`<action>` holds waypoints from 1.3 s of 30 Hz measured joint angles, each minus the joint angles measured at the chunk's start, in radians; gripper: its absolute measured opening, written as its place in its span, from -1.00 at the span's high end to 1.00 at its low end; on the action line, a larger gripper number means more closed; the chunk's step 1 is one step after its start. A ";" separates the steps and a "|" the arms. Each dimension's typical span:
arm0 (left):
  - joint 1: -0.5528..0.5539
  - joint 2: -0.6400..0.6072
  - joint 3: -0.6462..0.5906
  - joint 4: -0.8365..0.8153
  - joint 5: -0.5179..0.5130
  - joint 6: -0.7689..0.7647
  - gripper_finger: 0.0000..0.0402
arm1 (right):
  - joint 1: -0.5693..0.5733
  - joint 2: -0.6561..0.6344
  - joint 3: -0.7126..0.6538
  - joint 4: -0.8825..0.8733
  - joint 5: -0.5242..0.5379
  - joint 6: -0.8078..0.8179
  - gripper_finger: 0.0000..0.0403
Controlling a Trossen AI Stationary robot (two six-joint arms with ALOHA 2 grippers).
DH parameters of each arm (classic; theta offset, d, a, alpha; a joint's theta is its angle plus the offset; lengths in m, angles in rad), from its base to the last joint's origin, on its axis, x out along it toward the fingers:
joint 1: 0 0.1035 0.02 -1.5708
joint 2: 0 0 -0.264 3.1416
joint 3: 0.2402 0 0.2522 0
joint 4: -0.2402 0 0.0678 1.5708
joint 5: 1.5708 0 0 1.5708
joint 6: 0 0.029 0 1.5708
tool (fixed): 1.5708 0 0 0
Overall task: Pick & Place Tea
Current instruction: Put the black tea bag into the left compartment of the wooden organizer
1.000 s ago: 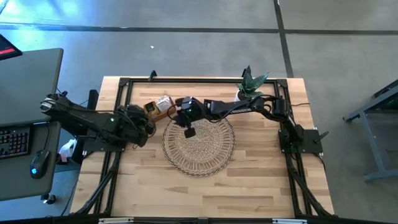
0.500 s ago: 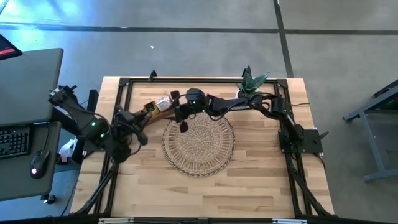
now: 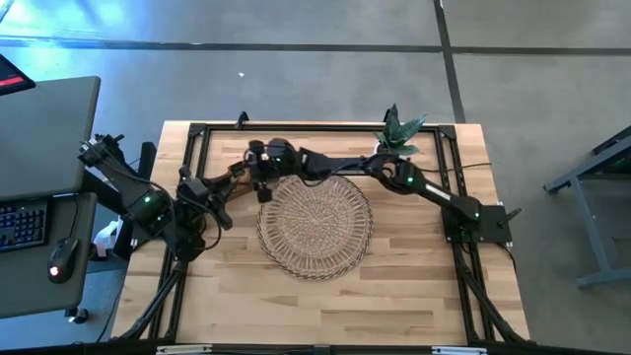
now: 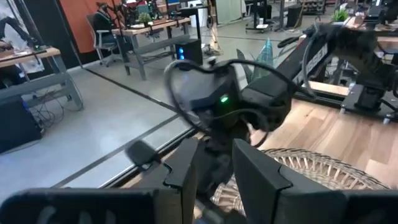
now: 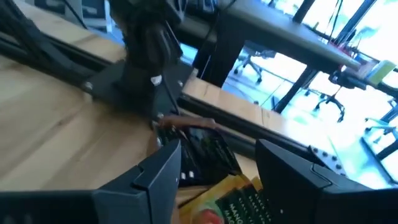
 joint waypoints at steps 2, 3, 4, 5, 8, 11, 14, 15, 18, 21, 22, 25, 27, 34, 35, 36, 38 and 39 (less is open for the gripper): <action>0.000 0.000 0.000 0.000 0.000 0.004 0.52 | -0.003 0.046 0.096 -0.059 -0.001 -0.005 -0.01; 0.000 0.000 0.000 -0.002 0.001 0.008 0.52 | -0.003 0.065 0.134 -0.082 -0.005 -0.004 -0.01; 0.000 0.000 0.000 -0.001 0.001 0.010 0.52 | -0.003 0.084 0.166 -0.087 -0.005 -0.004 -0.01; 0.000 -0.001 0.000 -0.001 0.001 0.017 0.52 | -0.003 0.095 0.181 -0.088 -0.005 -0.003 -0.01; 0.000 -0.001 0.000 0.001 0.012 0.019 0.52 | -0.002 0.100 0.140 -0.011 -0.015 -0.003 -0.01; 0.000 -0.001 0.000 0.001 0.037 0.018 0.52 | 0.000 0.104 0.128 -0.031 -0.021 0.005 -0.01; 0.000 0.000 0.000 -0.009 0.066 0.015 0.52 | 0.007 0.094 0.130 -0.135 0.030 0.018 0.07; 0.001 0.000 0.000 -0.016 0.074 0.005 0.52 | 0.009 0.086 0.129 -0.173 0.050 0.018 0.12; 0.001 -0.001 0.000 -0.082 0.085 -0.067 0.52 | 0.015 0.061 0.129 -0.257 0.146 0.015 0.37; 0.001 -0.003 0.000 -0.196 0.117 -0.206 0.52 | 0.019 0.026 0.130 -0.367 0.193 0.015 0.70; 0.002 -0.003 0.000 -0.249 0.130 -0.265 0.52 | 0.019 0.013 0.130 -0.416 0.193 0.014 0.83; 0.038 -0.001 0.000 -0.397 0.200 -0.451 0.52 | 0.023 -0.030 0.130 -0.555 0.207 0.013 0.94; 0.103 -0.012 -0.010 -0.383 0.264 -0.463 0.52 | 0.030 -0.073 0.130 -0.656 0.261 0.015 0.91; 0.382 -0.093 -0.011 -0.392 0.555 -0.427 0.52 | 0.048 -0.252 0.129 -0.986 0.478 -0.008 0.97; 0.422 -0.094 -0.011 -0.395 0.596 -0.413 0.52 | 0.048 -0.286 0.129 -1.023 0.491 -0.008 0.98; 0.461 -0.095 -0.011 -0.394 0.619 -0.390 0.52 | 0.049 -0.325 0.129 -1.048 0.492 -0.008 0.99; 0.525 -0.093 -0.011 -0.392 0.638 -0.337 0.52 | 0.050 -0.399 0.130 -1.090 0.504 -0.001 0.98; 0.548 -0.094 -0.012 -0.388 0.642 -0.313 0.52 | 0.050 -0.431 0.130 -1.106 0.512 0.007 0.98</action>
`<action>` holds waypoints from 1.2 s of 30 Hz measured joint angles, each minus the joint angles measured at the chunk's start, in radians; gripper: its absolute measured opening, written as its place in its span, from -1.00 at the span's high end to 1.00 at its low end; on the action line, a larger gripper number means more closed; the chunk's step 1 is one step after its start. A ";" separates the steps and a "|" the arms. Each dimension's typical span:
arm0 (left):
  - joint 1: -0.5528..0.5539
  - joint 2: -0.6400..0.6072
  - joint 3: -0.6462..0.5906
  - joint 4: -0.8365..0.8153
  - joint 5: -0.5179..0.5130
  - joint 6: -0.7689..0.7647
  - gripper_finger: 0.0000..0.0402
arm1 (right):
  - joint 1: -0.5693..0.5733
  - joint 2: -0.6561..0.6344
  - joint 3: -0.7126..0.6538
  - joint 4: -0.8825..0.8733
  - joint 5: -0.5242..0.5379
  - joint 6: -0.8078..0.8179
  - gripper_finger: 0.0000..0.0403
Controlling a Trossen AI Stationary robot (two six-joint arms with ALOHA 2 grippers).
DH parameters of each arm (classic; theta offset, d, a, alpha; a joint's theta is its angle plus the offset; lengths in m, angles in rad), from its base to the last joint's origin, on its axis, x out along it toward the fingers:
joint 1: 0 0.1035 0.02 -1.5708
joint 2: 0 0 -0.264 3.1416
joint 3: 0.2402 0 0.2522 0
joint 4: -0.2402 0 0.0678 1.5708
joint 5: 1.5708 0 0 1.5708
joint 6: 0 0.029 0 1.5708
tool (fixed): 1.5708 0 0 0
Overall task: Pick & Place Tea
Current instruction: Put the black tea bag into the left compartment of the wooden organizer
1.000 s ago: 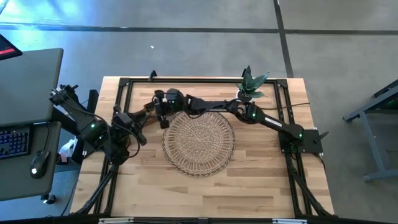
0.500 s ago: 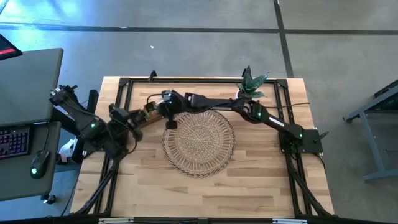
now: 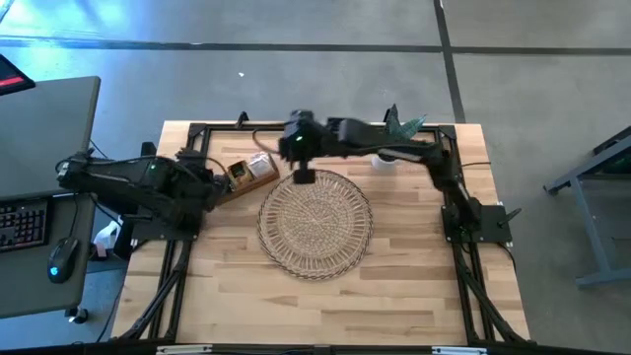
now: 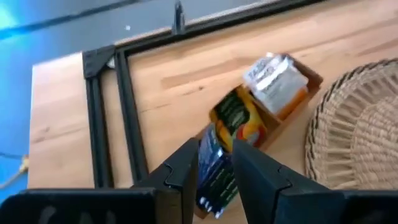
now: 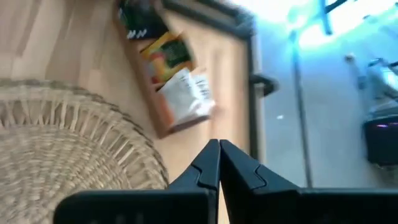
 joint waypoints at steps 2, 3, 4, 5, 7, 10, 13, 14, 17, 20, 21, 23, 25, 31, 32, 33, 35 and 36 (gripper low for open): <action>0.049 -0.009 -0.001 0.009 0.018 0.021 0.52 | 0.001 -0.066 0.000 -0.030 0.018 0.021 0.99; 0.077 -0.010 -0.001 0.021 0.015 0.021 0.52 | 0.001 -0.091 0.000 -0.054 0.023 0.036 0.99; 0.101 -0.010 0.000 0.036 0.014 0.022 0.52 | 0.001 -0.120 0.000 -0.071 0.018 0.053 0.99; 0.122 -0.009 0.000 0.046 0.020 0.033 0.52 | 0.001 -0.139 0.000 -0.085 0.008 0.066 0.98; 0.158 -0.006 0.000 0.074 0.035 0.109 0.52 | 0.002 -0.174 0.001 -0.129 -0.018 0.085 0.99; 0.206 -0.008 0.000 0.121 0.059 0.297 0.52 | 0.009 -0.185 0.001 -0.182 -0.039 0.097 0.99; 0.240 -0.006 0.000 0.191 0.142 0.406 0.52 | 0.022 -0.177 -0.022 -0.201 -0.048 0.102 0.99; 0.251 -0.002 0.000 0.213 0.168 0.439 0.52 | 0.027 -0.178 -0.052 -0.177 -0.051 0.097 0.99; 0.287 0.027 0.000 0.243 0.217 0.500 0.52 | 0.032 -0.211 -0.188 -0.117 -0.086 0.081 0.99; 0.317 0.057 0.000 0.223 0.233 0.516 0.52 | 0.024 -0.286 -0.368 -0.038 -0.102 0.089 1.00; 0.324 0.067 0.000 0.223 0.236 0.533 0.52 | 0.020 -0.322 -0.435 0.005 -0.104 0.094 1.00; 0.338 0.090 -0.001 0.229 0.254 0.571 0.52 | 0.011 -0.407 -0.578 0.123 -0.109 0.096 1.00; 0.357 0.120 -0.001 0.238 0.276 0.608 0.52 | 0.004 -0.495 -0.732 0.268 -0.119 0.113 1.00; 0.418 0.189 -0.001 0.237 0.359 0.691 0.42 | 0.003 -0.694 -1.195 0.869 -0.198 0.120 0.99; 0.428 0.198 -0.001 0.238 0.363 0.702 0.37 | 0.004 -0.709 -1.263 0.981 -0.216 0.119 1.00; 0.437 0.209 -0.001 0.239 0.369 0.712 0.32 | 0.006 -0.718 -1.322 1.085 -0.233 0.112 1.00; 0.459 0.230 -0.001 0.242 0.396 0.719 0.21 | 0.006 -0.725 -1.417 1.266 -0.249 0.070 1.00; 0.470 0.241 -0.001 0.242 0.408 0.734 0.16 | 0.005 -0.725 -1.446 1.344 -0.248 0.041 0.99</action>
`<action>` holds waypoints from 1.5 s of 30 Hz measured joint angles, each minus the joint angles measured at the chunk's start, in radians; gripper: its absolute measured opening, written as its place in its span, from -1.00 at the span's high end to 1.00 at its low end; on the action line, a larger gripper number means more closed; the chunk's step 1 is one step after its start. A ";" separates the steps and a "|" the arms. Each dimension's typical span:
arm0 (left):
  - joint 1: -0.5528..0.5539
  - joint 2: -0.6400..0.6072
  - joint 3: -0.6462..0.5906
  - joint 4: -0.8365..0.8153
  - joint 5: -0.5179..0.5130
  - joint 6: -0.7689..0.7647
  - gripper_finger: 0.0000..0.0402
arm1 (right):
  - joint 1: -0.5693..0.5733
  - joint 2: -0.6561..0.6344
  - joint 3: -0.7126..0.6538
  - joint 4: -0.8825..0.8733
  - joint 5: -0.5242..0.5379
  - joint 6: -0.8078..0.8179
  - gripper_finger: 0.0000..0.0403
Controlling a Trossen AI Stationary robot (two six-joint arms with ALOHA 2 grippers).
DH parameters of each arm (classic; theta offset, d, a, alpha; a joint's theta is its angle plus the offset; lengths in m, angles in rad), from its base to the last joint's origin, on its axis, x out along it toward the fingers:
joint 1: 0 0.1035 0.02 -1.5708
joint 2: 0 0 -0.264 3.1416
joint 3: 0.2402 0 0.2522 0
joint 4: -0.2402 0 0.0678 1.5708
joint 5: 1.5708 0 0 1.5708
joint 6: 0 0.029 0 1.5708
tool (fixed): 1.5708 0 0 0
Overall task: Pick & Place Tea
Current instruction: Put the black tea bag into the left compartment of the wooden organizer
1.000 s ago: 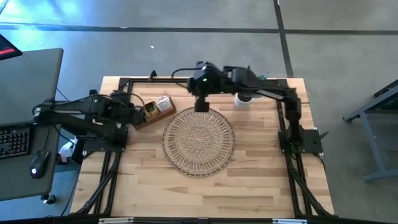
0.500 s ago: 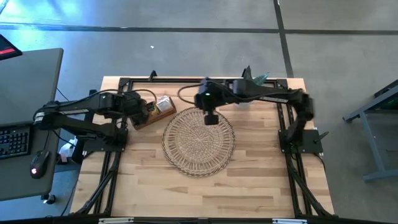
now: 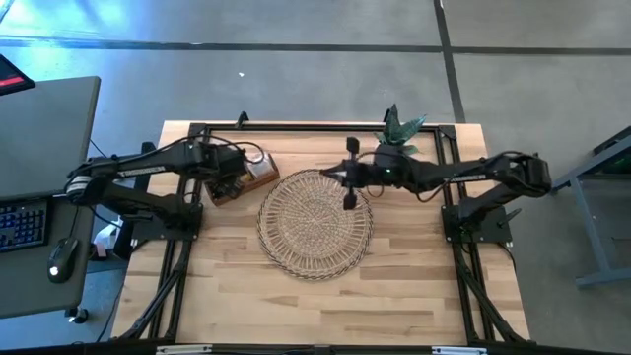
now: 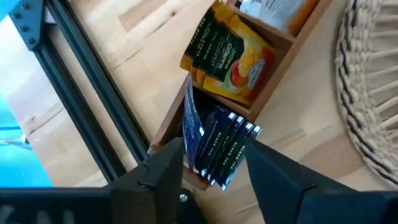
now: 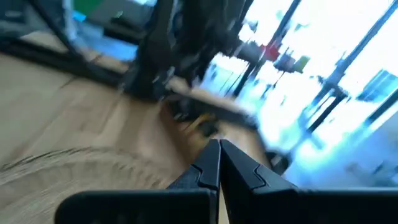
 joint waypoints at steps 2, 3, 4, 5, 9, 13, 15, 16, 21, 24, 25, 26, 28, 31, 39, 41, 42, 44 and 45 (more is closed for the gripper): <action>0.012 0.028 0.000 -0.001 0.004 -0.001 0.08 | -0.001 -0.001 -0.035 0.092 0.014 -0.030 0.99; 0.013 0.042 0.000 -0.001 0.003 -0.005 0.05 | -0.002 -0.003 -0.042 0.112 0.023 -0.031 0.99; 0.013 0.056 0.000 0.000 -0.002 -0.008 0.03 | -0.002 -0.003 -0.042 0.120 0.029 -0.031 1.00; 0.012 0.071 0.000 0.000 -0.013 -0.015 0.02 | -0.002 -0.003 -0.042 0.117 0.030 -0.031 1.00; 0.012 0.134 0.000 0.010 -0.029 -0.035 0.02 | -0.001 -0.003 -0.042 0.085 0.030 -0.031 0.99; 0.012 0.194 0.000 0.023 -0.027 -0.067 0.09 | 0.000 -0.003 -0.042 0.085 0.030 -0.031 0.99; 0.012 0.219 0.000 0.008 -0.011 -0.086 0.16 | 0.000 -0.003 -0.042 0.087 0.031 -0.033 0.99; 0.012 0.230 0.000 0.005 -0.005 -0.096 0.20 | 0.000 -0.003 -0.042 0.087 0.031 -0.034 0.99; 0.012 0.269 0.000 -0.035 -0.005 -0.134 0.37 | 0.000 -0.003 -0.042 0.087 0.033 -0.034 0.99; 0.013 0.273 0.000 -0.035 -0.032 -0.134 0.40 | 0.000 -0.002 -0.042 0.088 0.033 -0.035 0.99; 0.013 0.273 0.000 -0.031 -0.046 -0.134 0.40 | 0.000 -0.002 -0.042 0.088 0.033 -0.035 0.99; 0.017 0.273 0.000 -0.027 -0.060 -0.134 0.40 | 0.000 -0.002 -0.042 0.090 0.033 -0.035 0.99; 0.035 0.273 0.000 -0.027 -0.072 -0.133 0.40 | 0.000 -0.002 -0.042 0.094 0.033 -0.035 0.99; 0.083 0.273 0.000 -0.027 -0.063 -0.105 0.40 | 0.000 -0.002 -0.042 0.095 0.032 -0.035 0.99; 0.164 0.273 0.000 0.054 -0.006 -0.009 0.40 | 0.000 -0.002 -0.042 0.095 0.032 -0.035 0.98; 0.163 0.273 0.001 0.072 -0.004 0.006 0.40 | 0.000 -0.002 -0.042 0.095 0.032 -0.035 0.98; 0.163 0.273 0.001 0.072 -0.002 0.007 0.40 | 0.000 -0.002 -0.042 0.095 0.032 -0.035 0.98; 0.163 0.273 0.001 0.067 -0.001 0.007 0.41 | 0.000 -0.002 -0.042 0.095 0.032 -0.035 0.99; 0.163 0.273 0.001 0.067 -0.001 0.007 0.41 | 0.000 -0.002 -0.042 0.095 0.032 -0.035 0.99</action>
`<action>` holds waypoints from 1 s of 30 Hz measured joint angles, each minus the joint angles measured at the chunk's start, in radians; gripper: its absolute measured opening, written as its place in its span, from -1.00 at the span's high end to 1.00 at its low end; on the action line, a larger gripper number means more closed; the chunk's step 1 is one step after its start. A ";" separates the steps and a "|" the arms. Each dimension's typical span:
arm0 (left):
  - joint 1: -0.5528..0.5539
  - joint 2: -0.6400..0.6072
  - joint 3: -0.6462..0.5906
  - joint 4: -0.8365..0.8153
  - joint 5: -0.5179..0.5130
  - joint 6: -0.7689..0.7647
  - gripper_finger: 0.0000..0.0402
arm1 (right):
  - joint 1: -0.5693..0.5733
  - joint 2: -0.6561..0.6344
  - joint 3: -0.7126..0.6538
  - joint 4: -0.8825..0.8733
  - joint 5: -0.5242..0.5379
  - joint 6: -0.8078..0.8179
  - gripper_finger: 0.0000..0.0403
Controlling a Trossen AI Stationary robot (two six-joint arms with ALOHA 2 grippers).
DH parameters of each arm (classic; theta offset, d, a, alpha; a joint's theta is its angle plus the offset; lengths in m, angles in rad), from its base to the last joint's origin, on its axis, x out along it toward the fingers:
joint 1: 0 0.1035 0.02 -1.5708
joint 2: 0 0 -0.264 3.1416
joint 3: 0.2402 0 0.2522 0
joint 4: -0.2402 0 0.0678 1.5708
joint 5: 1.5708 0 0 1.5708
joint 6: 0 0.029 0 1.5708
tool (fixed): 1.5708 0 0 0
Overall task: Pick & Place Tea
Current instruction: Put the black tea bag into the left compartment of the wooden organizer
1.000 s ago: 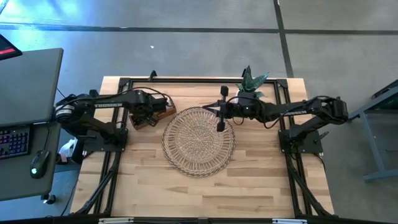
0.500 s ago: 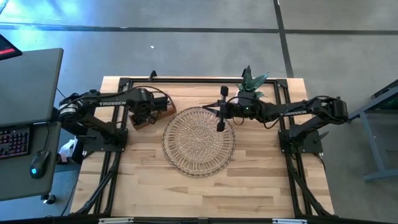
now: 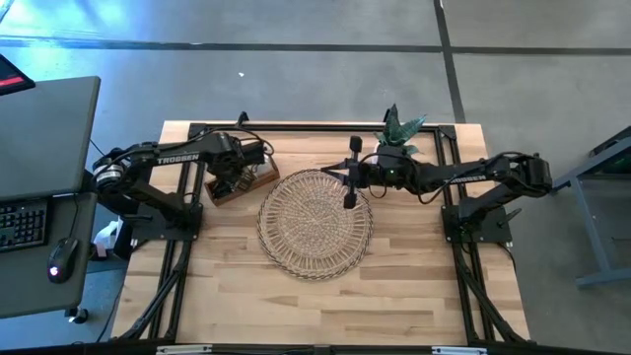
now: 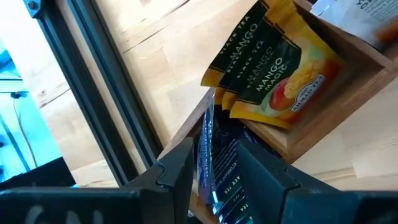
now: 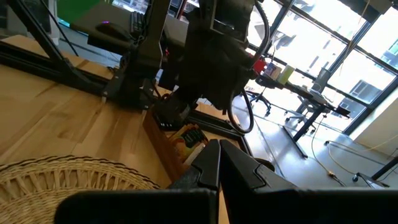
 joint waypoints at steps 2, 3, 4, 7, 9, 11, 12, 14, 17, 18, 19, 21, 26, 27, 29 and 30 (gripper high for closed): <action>0.000 0.000 0.000 -0.003 0.005 0.000 0.42 | 0.000 0.000 0.000 0.000 0.000 0.000 0.99; 0.000 0.000 0.000 -0.008 0.005 -0.001 0.43 | 0.000 0.000 0.000 0.000 0.000 0.000 0.99; 0.000 0.000 0.000 -0.009 0.005 -0.001 0.46 | 0.000 0.000 0.000 0.000 0.000 0.000 0.99; 0.013 0.000 0.000 -0.026 0.011 -0.001 0.58 | 0.000 0.000 0.000 0.000 0.000 0.000 0.98; 0.029 0.000 0.000 -0.029 0.019 0.001 0.69 | 0.000 0.000 0.000 0.000 0.000 0.000 0.99; 0.043 0.000 0.000 -0.022 0.022 0.018 0.79 | 0.000 0.000 0.000 0.000 0.000 0.000 0.99; 0.048 0.000 0.000 -0.024 0.022 0.022 0.84 | 0.000 0.000 0.000 0.000 0.000 0.000 0.99; 0.059 0.000 0.000 -0.024 0.023 0.022 0.94 | 0.000 0.000 0.000 0.001 0.000 0.000 0.98; 0.056 -0.001 0.000 -0.027 0.024 0.019 0.98 | 0.000 0.000 0.000 0.008 0.000 0.000 0.97; 0.055 -0.005 0.000 -0.031 0.026 0.025 0.98 | 0.000 0.000 0.000 0.008 0.000 -0.001 0.97; 0.055 -0.012 0.000 -0.042 0.027 0.034 0.99 | 0.000 0.000 0.000 0.008 0.000 -0.001 0.97; 0.053 -0.029 0.001 -0.075 0.025 0.040 0.99 | 0.000 0.000 0.000 0.008 0.000 -0.001 0.98; -0.008 -0.115 0.001 -0.083 -0.036 -0.012 1.00 | 0.000 0.000 0.000 0.007 0.000 -0.001 0.99; -0.030 -0.145 0.001 -0.084 -0.064 -0.030 1.00 | 0.000 0.000 0.000 0.008 0.000 -0.001 0.98; -0.089 -0.203 0.001 -0.083 -0.146 -0.089 1.00 | 0.000 0.000 0.000 0.008 0.000 -0.001 0.97; -0.124 -0.234 0.000 -0.083 -0.184 -0.123 1.00 | 0.000 0.000 0.000 0.007 0.000 -0.001 0.97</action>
